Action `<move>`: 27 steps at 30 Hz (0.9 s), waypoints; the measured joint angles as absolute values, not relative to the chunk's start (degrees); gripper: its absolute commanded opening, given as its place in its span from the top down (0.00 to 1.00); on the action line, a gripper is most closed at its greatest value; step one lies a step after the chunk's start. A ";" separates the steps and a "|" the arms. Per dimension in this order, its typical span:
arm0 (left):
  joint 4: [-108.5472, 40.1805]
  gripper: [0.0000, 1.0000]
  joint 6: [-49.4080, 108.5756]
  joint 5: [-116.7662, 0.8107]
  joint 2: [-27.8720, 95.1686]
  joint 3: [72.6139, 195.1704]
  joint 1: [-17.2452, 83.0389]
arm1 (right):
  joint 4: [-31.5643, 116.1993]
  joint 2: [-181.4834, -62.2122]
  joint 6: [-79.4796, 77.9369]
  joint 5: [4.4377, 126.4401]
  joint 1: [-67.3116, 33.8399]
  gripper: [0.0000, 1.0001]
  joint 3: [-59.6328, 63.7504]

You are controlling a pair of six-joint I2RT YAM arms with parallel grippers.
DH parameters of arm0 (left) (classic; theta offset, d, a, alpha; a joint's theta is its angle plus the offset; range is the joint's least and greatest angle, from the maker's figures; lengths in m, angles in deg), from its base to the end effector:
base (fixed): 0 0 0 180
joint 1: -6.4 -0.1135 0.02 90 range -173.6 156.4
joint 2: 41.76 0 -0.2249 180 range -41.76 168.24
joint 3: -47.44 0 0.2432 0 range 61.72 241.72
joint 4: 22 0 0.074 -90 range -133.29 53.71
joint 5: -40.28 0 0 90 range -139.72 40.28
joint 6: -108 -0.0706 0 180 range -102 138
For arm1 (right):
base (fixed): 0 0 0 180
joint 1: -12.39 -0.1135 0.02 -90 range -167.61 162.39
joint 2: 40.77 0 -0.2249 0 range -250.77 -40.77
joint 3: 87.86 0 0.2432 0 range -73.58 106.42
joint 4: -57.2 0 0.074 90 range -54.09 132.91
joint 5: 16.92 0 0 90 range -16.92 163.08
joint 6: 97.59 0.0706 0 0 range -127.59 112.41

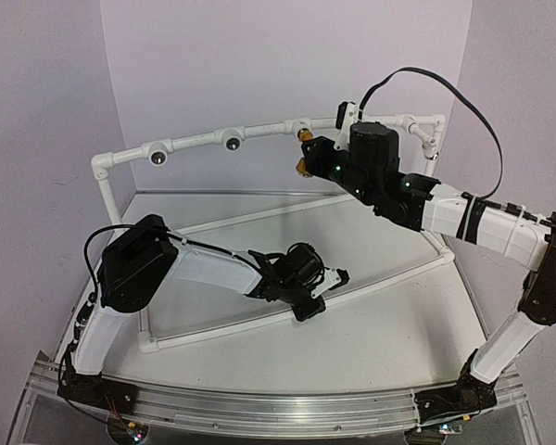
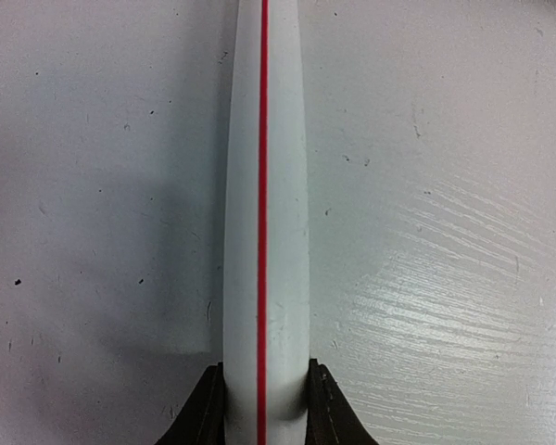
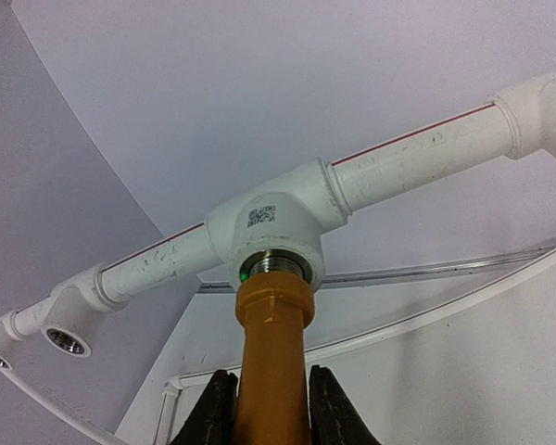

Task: Install the water faucets
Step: Screw the water faucet onto the adaptor.

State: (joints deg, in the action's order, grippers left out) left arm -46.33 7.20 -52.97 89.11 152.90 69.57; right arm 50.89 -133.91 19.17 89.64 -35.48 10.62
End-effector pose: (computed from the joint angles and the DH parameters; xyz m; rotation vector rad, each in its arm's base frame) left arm 0.2132 -0.4303 0.0690 1.5218 1.9775 -0.4671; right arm 0.2941 0.2951 0.3583 -0.0692 1.6416 0.7812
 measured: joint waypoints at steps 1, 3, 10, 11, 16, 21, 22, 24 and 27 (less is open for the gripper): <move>-46.33 1.00 7.18 -52.96 89.11 152.90 69.57 | 50.94 -133.91 19.51 89.51 -35.44 1.00 10.61; -46.33 1.00 7.17 -52.96 89.13 152.91 69.59 | 51.17 -133.91 20.18 89.11 -35.30 1.00 10.43; -46.81 1.00 7.07 -52.70 89.22 153.27 69.66 | 52.75 -133.87 22.66 87.36 -34.77 1.00 9.54; -46.81 1.00 7.05 -52.65 89.22 153.27 69.68 | 52.78 -133.87 22.99 87.11 -34.68 1.00 9.48; -46.83 1.00 7.02 -52.55 89.23 153.31 69.73 | 53.55 -133.57 24.79 85.37 -34.09 1.00 8.63; -46.97 1.00 7.00 -52.53 89.35 153.52 69.73 | 54.07 -133.09 26.62 83.58 -33.47 1.00 7.99; -46.99 1.00 7.00 -52.53 89.37 153.55 69.73 | 54.10 -133.07 26.94 83.27 -33.36 1.00 7.95; -47.01 1.00 7.00 -52.53 89.37 153.55 69.73 | 54.42 -132.85 27.60 82.60 -33.16 1.00 7.62; -47.05 1.00 6.99 -52.49 89.40 153.60 69.76 | 54.95 -132.57 28.41 82.00 -32.93 1.00 7.17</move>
